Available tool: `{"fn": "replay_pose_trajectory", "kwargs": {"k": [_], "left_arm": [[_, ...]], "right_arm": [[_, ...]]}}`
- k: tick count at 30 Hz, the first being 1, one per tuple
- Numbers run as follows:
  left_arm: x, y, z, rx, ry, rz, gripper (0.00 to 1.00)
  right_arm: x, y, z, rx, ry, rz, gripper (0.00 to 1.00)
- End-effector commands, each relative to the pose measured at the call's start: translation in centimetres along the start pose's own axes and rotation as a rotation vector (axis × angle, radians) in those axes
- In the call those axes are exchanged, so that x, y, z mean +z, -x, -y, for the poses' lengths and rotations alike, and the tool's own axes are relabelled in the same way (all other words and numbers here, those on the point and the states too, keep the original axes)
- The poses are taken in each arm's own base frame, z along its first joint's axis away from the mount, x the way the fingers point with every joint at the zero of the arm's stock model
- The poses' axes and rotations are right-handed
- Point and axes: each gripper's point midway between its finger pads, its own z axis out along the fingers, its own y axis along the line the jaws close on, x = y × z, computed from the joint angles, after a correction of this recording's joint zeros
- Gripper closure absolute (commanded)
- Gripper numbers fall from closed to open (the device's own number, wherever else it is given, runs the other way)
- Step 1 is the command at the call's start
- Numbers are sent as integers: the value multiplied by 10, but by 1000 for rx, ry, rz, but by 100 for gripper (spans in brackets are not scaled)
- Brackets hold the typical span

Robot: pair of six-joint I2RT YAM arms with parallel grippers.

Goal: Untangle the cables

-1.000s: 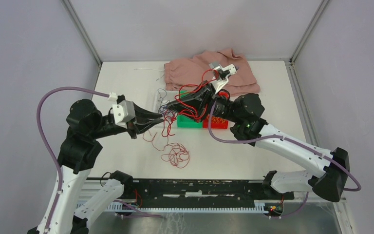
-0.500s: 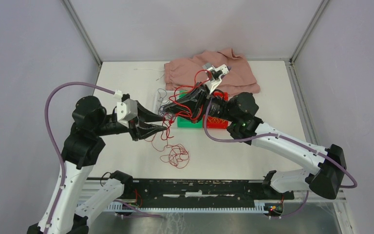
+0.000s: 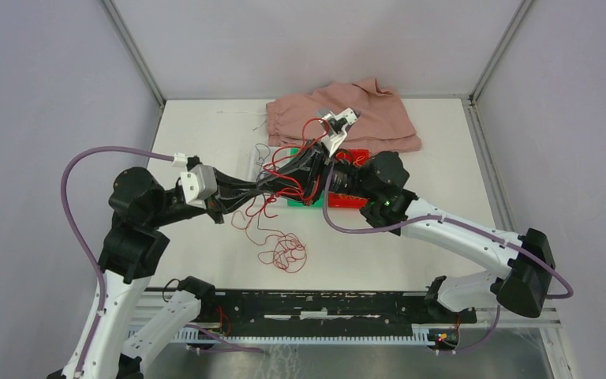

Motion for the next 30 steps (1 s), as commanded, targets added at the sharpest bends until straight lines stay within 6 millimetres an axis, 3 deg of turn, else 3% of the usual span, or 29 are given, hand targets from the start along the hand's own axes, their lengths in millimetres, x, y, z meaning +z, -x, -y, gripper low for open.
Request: {"fn": "replay_pose_trajectory", "kwargs": {"k": [1,6,11,15,20,28,30], "left_arm": [[-2,10,-6,28,42,34,93],[-6,15,-8,52,71,43,97],[-13,45,-27,45,204,108,97],[-27,56,-52,112,374,120,97],[-58,58,-98,228,675,96,97],[-59,44,-87,266,639,69,97],[-64,37,-93,278,677,34,97]], "right_arm": [[3,18,-30,-33,93,40,99],[-5,21,-35,-50,75,50,99],[-21,12,-36,-50,51,33,99],[-42,14,-37,-82,1,49,99],[-65,20,-37,-99,-54,75,99],[-88,33,-33,-150,-143,90,99],[-93,42,-37,-185,-160,99,99]]}}
